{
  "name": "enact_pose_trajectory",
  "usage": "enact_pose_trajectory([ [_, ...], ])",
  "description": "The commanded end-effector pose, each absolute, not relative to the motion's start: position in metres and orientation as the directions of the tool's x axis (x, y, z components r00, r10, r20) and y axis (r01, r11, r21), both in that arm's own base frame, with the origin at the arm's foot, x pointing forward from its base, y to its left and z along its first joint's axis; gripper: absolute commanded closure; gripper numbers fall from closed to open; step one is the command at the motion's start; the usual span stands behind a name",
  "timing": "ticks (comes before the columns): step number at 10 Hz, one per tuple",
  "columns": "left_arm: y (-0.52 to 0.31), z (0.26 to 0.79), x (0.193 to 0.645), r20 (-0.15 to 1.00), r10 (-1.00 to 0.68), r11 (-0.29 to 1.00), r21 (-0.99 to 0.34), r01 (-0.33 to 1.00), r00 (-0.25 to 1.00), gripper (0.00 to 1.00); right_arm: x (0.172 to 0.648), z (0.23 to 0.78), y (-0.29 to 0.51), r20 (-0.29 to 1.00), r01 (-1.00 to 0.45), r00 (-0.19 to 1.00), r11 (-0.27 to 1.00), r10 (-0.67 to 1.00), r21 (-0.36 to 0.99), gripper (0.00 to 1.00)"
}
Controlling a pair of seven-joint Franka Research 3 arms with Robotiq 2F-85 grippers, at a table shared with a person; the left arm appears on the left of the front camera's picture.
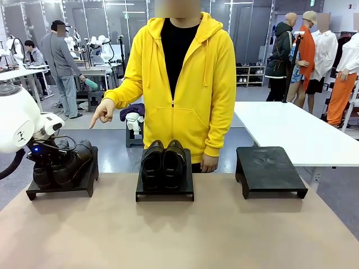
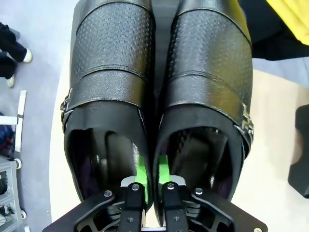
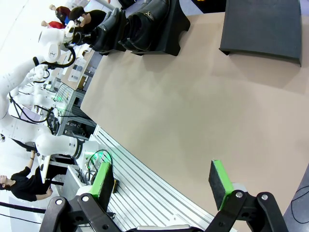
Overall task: Place the shoes on the stand as instructed by the person.
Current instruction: Pick up another pair of Shoes and place it on the Shoes Stand indicated by the person.
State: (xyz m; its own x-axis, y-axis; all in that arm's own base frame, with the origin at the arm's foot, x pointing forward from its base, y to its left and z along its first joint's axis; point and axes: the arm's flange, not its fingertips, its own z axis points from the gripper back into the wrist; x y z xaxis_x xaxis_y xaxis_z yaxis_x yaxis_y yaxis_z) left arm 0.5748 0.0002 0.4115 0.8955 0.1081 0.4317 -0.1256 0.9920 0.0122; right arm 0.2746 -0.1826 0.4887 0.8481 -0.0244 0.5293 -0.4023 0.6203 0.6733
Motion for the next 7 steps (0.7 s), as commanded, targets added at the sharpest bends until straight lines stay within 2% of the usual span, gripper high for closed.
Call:
enact_pose_trajectory([
  [1,-0.005,0.408,0.572,0.460,0.107,0.991,0.018,-0.129,0.881,0.57,0.274,0.489,-0.183,0.545,-0.419,0.838,0.609,-0.026,0.673,0.00],
  [2,-0.006,0.410,0.570,0.461,0.106,0.991,0.021,-0.130,0.881,0.33,0.274,0.489,-0.183,0.545,-0.419,0.838,0.609,-0.026,0.673,0.00],
  [3,-0.005,0.413,0.567,0.460,0.103,0.992,0.022,-0.127,0.882,0.26,0.274,0.489,-0.183,0.545,-0.419,0.838,0.609,-0.026,0.673,0.00],
  [4,-0.006,0.417,0.565,0.455,0.101,0.992,0.023,-0.125,0.885,0.03,0.274,0.489,-0.183,0.545,-0.419,0.838,0.609,-0.026,0.673,0.00],
  [7,-0.011,0.438,0.553,0.458,0.082,0.992,0.045,-0.115,0.885,0.00,0.274,0.489,-0.183,0.545,-0.419,0.838,0.609,-0.026,0.673,0.00],
])
